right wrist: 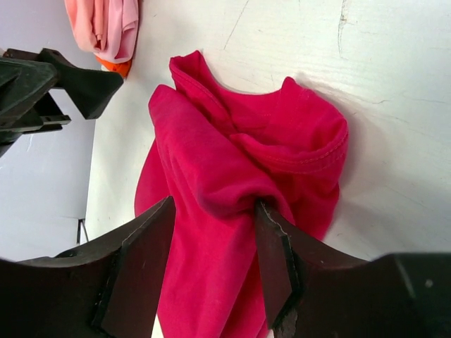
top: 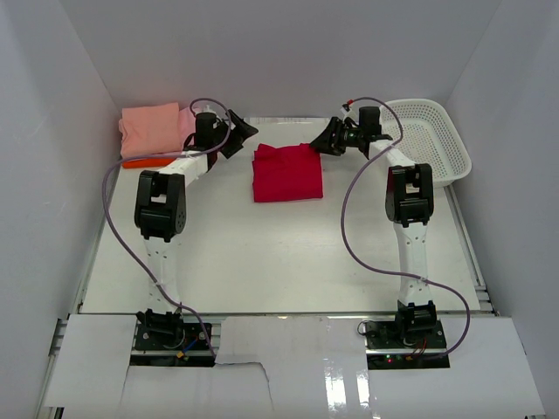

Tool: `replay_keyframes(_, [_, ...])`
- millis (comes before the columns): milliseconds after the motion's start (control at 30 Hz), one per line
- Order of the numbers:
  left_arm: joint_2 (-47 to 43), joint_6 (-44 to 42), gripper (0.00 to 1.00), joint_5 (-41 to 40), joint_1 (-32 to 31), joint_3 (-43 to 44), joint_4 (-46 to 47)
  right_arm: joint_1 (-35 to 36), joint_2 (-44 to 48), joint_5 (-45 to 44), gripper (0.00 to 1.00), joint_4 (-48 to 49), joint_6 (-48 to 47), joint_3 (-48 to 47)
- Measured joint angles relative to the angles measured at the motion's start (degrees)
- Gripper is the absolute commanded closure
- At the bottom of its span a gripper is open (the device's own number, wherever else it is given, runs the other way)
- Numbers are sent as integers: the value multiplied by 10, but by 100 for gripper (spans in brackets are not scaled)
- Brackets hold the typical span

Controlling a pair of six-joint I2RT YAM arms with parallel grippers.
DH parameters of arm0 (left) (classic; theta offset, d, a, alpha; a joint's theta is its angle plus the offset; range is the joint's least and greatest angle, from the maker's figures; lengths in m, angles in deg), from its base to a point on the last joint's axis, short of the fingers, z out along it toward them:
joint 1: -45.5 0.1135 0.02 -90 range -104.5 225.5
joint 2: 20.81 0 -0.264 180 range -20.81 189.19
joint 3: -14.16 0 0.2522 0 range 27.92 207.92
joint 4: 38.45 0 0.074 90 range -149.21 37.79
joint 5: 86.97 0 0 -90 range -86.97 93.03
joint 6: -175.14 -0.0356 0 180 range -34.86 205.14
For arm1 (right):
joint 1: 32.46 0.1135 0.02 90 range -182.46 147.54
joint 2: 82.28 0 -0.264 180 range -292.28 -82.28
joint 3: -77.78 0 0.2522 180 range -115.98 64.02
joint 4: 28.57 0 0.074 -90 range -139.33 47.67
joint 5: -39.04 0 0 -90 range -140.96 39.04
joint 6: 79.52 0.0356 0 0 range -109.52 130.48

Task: Fold and stack the t-shirts
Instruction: Fold the long partially folded tshirt into a neat square

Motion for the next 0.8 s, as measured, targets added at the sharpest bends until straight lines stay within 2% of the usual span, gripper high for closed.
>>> replay_keyframes(100, [-8,-12,6,17,1,0,-1,-2,6,1,44,3,-2,5])
replay_keyframes(267, [-41,-33,25,57,1,-21,-3,-6,61,3,44,2,-9,48])
replay_keyframes(367, [-83,-44,27,82,1,-61,-5,-8,107,5,43,1,-18,71])
replay_keyframes(567, [-153,-83,14,124,1,-130,-20,-8,180,10,26,-52,-64,95])
replay_keyframes(667, [-183,-104,9,141,1,-177,-24,-9,212,10,25,-74,-85,156])
replay_keyframes(700, [-188,-107,4,149,2,-193,-24,-9,218,11,25,-80,-90,180])
replay_keyframes(800, [-192,-103,2,172,7,-252,2,-10,216,12,24,-97,-95,227])
